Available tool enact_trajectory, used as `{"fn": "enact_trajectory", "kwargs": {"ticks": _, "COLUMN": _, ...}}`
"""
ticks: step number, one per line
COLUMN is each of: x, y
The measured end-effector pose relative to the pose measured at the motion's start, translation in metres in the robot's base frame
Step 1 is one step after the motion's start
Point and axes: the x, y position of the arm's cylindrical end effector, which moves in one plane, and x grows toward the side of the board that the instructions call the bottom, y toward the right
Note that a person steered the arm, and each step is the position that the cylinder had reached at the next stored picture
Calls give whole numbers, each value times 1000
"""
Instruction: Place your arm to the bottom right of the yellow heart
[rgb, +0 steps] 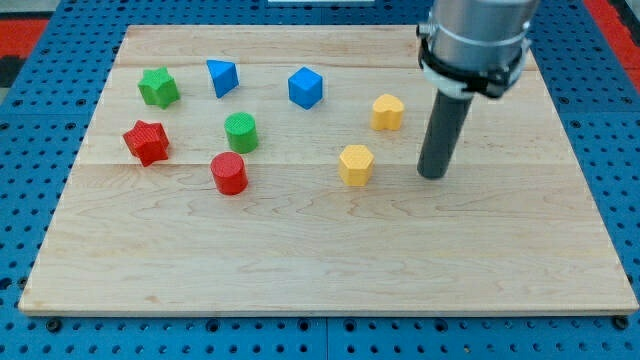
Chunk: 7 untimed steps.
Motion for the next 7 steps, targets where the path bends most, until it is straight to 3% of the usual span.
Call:
{"fn": "enact_trajectory", "kwargs": {"ticks": 1, "x": -35, "y": -24}}
{"fn": "enact_trajectory", "kwargs": {"ticks": 7, "x": -42, "y": -10}}
